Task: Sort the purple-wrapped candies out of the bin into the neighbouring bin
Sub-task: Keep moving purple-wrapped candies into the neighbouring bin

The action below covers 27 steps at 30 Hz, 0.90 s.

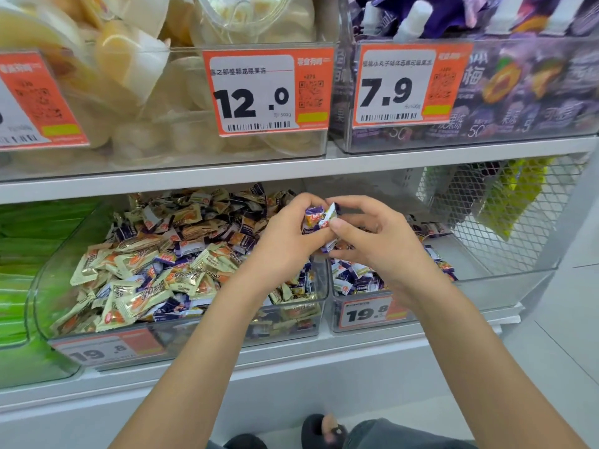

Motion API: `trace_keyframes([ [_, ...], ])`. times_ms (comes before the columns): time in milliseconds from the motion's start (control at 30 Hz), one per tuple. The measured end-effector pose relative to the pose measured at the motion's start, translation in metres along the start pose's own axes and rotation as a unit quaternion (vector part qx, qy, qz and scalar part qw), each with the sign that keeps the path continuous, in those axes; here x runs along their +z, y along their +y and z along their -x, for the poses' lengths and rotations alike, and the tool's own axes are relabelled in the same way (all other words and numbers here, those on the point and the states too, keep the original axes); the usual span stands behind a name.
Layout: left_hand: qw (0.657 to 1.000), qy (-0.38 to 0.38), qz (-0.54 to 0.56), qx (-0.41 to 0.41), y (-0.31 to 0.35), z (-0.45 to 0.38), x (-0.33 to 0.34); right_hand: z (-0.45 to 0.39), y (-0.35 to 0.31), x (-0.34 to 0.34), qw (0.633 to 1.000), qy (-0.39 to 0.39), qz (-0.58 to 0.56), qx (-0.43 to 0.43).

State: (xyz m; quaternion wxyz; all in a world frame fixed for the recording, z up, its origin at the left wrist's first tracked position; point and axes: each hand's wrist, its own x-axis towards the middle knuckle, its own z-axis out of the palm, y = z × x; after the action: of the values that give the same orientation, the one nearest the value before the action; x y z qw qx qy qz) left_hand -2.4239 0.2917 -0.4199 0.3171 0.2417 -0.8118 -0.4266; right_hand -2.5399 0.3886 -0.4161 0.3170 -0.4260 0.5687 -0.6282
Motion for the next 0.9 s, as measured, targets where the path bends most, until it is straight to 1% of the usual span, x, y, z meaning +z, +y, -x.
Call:
trace_keyframes([
  [100, 0.999, -0.02, -0.044, 0.002, 0.005, -0.002, 0.014, 0.003, 0.004, -0.011, 0.999, 0.037, -0.003, -0.01],
  [200, 0.996, -0.057, -0.073, -0.013, 0.01, -0.008, 0.028, 0.002, 0.009, -0.022, 0.996, 0.078, 0.05, -0.019],
  [300, 0.989, -0.115, -0.086, -0.029, 0.013, -0.013, 0.038, 0.0, 0.016, -0.032, 0.988, 0.117, 0.103, -0.013],
  [367, 0.984, -0.157, -0.074, -0.04, 0.016, -0.014, 0.04, -0.002, 0.021, -0.038, 0.977, 0.121, 0.173, -0.007],
  [433, 0.981, -0.18, -0.069, -0.036, 0.018, -0.009, 0.034, -0.002, 0.025, -0.04, 0.966, 0.098, 0.238, 0.003],
  [500, 0.983, -0.171, -0.063, -0.011, 0.017, 0.0, 0.022, -0.003, 0.026, -0.041, 0.964, 0.082, 0.253, 0.011],
  [567, 0.99, -0.131, -0.05, 0.007, 0.011, 0.006, 0.004, -0.002, 0.025, -0.039, 0.966, 0.079, 0.248, 0.006],
  [667, 0.996, -0.07, -0.036, -0.03, -0.003, 0.011, -0.025, -0.002, 0.024, -0.033, 0.962, 0.054, 0.267, 0.001],
  [733, 0.994, -0.05, -0.083, -0.057, -0.019, 0.011, -0.036, -0.003, 0.024, -0.03, 0.956, 0.036, 0.293, -0.001],
  [800, 0.987, -0.066, -0.13, -0.075, -0.035, 0.007, -0.036, -0.004, 0.023, -0.025, 0.951, 0.036, 0.307, -0.008],
  [900, 0.965, -0.129, -0.215, -0.082, -0.057, -0.002, -0.026, -0.006, 0.022, -0.016, 0.946, 0.036, 0.322, -0.006],
])
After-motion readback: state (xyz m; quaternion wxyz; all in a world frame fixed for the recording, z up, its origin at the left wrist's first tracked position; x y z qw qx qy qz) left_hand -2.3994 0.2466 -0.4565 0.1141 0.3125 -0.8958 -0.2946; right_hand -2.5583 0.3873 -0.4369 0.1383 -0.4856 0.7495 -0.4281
